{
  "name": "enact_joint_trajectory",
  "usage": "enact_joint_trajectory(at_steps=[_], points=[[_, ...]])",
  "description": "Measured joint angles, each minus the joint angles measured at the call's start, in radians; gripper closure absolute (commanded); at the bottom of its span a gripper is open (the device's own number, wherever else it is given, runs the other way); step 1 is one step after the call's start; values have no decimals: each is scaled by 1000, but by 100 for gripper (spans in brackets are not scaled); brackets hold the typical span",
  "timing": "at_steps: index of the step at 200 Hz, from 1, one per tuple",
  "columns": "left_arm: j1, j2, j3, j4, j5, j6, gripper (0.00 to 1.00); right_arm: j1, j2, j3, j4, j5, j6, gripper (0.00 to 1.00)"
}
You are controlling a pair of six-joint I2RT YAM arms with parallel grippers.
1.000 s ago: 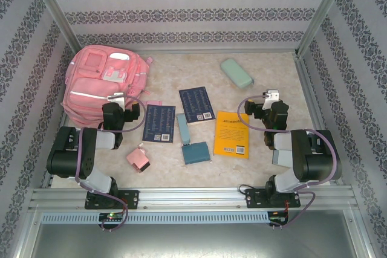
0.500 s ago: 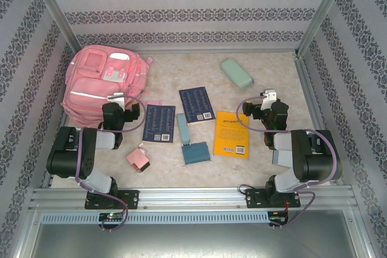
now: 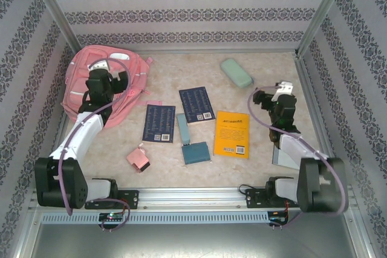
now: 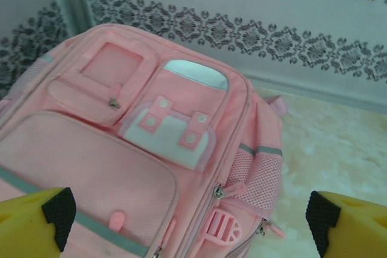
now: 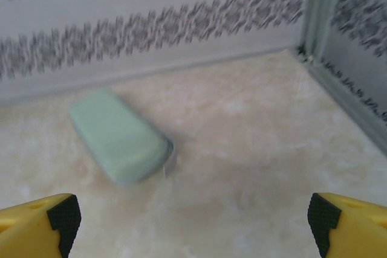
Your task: Pack books, pencil case, and school supplies into a backpack
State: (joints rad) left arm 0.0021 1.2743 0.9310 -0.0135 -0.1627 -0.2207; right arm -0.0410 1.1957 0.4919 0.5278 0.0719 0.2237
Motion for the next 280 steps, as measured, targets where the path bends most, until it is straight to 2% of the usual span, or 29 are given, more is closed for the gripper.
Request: enact_joint_trajectory(at_steps=[34,52,78,100,129,174,215,251,280], points=[[6,8,53,-174,-2,-39,0,-21,-95,118,-170,-16,186,2],[6,54,88,-248,9,-39,4,-11,-107,154,-244,-50,254,2],[7,177,175,-338,61,-23,17,71,-119,180,-352,-54,287,2],[7,294,262,-408,108,2,33,164,-129,197,-415,-45,287,2],[6,434,370,-472,181,41,46,277,-130,226,-477,-16,284,2],[-4,579,454,-535,234,76,47,411,-104,264,-525,37,267,2],[-25,650,489,-594,218,93,48,458,-68,276,-555,52,264,2],[-61,698,628,-614,190,93,47,488,-22,307,-571,55,264,2],[-73,795,844,-643,178,89,47,521,7,339,-578,57,264,2]])
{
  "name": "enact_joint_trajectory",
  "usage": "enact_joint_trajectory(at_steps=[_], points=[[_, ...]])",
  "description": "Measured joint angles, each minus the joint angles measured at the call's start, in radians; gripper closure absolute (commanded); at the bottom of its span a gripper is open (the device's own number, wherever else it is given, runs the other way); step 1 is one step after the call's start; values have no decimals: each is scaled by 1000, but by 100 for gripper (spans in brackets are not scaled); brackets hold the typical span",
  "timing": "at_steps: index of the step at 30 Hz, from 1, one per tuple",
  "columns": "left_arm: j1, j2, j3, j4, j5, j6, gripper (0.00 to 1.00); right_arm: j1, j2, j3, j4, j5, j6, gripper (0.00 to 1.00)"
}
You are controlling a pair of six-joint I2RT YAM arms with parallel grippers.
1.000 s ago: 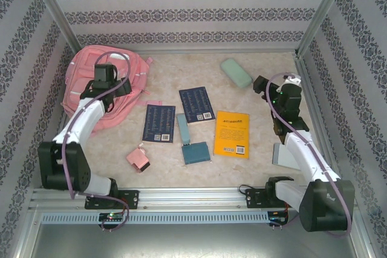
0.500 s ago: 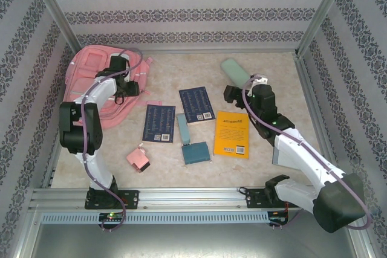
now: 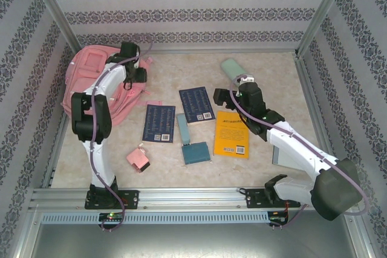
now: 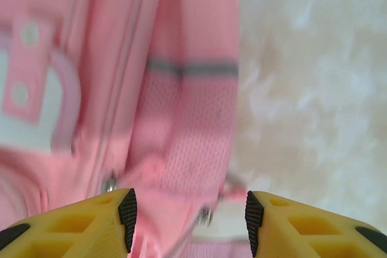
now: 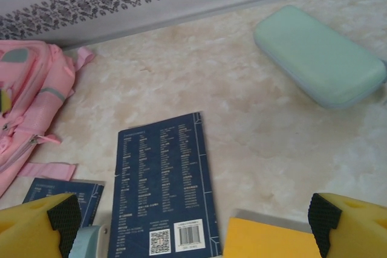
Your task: Pack books, pencil case, and school supplies into a backpack
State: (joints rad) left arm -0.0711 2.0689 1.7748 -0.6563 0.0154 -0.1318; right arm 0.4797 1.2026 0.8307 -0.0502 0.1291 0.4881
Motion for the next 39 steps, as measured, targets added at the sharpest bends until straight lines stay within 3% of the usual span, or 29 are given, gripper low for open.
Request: enact_joint_trajectory(at_steps=[9,10,13,14,25,39], points=[[-18,332,359,-105,-90,1,48,36,5,42,-27,13,0,2],[-22,353,372,-113,-101,1,53,36,4,42,-31,14,0,2],[-35,400,412,-138,-142,2,93,36,-2,42,-45,18,0,2],[-39,404,422,-145,-150,1,100,39,-5,42,-50,22,0,2],[-97,372,442,-182,-185,21,100,47,1,53,-61,34,7,2],[-392,94,372,-196,-48,93,100,38,10,55,-87,72,24,2]])
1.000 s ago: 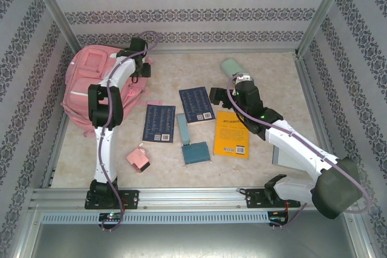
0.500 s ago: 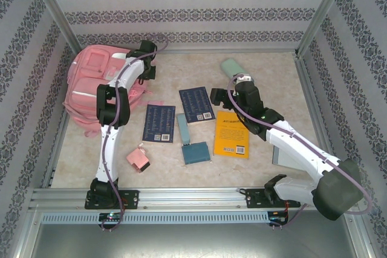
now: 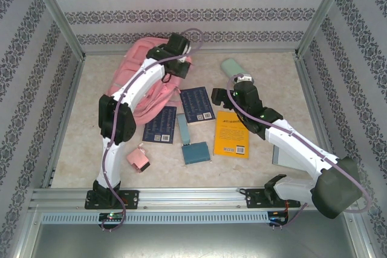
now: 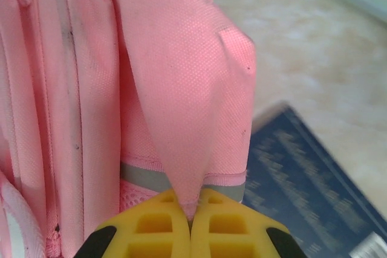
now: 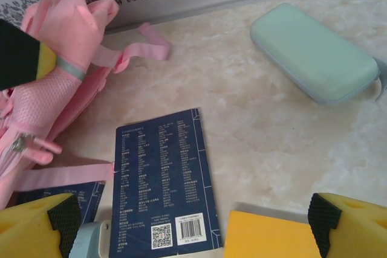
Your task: Pack books, pencil case, and school supplies into a backpack
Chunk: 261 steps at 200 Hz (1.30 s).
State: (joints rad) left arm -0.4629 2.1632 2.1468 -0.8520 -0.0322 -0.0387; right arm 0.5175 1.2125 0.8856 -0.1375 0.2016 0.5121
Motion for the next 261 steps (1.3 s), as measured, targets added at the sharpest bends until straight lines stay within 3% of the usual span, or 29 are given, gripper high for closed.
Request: enact_joint_trajectory(at_steps=[50,64,101,145,169,194,209,261], points=[[-133,-67,-206,45,61,40,100,-47,-22,-11,-11,11,25,2],[-148,-75,-278,66,71,38,69,-58,-22,-11,-11,4,36,2],[-144,-190,-478,109,57,-37,53,-63,18,-11,-9,-47,43,2],[-137,-498,-708,204,11,-212,54,-55,163,32,-16,-149,65,2],[-137,-606,-859,242,10,-332,59,-35,248,93,-15,-222,101,14],[-137,-623,-1007,262,22,-459,67,-29,341,154,-3,-314,160,25],[-137,-623,-1091,267,31,-530,78,-29,414,193,6,-375,209,29],[-113,-613,-1187,273,21,-614,77,-22,629,298,12,-482,344,42]])
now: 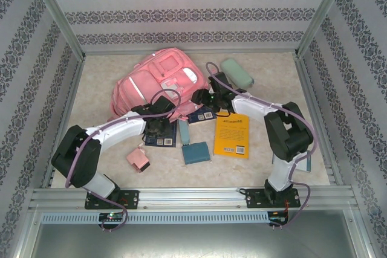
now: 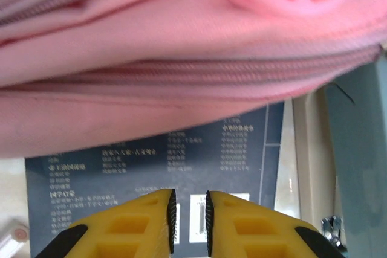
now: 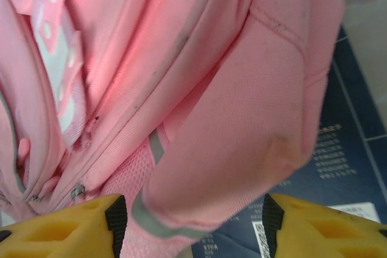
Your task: Pack books, pencil case, and school supplies into a backpack
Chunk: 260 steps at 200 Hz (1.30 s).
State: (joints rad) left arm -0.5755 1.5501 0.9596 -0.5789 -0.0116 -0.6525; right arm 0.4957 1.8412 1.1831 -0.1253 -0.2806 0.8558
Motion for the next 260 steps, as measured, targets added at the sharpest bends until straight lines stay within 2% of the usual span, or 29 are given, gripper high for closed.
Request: enact_joint_trajectory(at_steps=[20,38,57,71,126,155,203,260], points=[[47,22,3,8,-9,13,77,4,44,24,2,-14,42,50],[100,50,21,15,-16,41,77,6,74,46,2,-26,78,69],[140,77,45,21,-18,79,76,12,101,69,13,-40,105,81],[157,87,54,31,-20,108,76,18,113,77,23,-44,114,100],[205,161,147,40,-16,198,76,19,114,85,52,-42,160,100],[218,154,184,67,37,206,69,25,114,90,61,-39,196,100],[207,48,77,185,129,105,68,46,119,132,40,-35,223,100],[177,58,12,267,135,68,68,50,180,172,32,-33,226,100]])
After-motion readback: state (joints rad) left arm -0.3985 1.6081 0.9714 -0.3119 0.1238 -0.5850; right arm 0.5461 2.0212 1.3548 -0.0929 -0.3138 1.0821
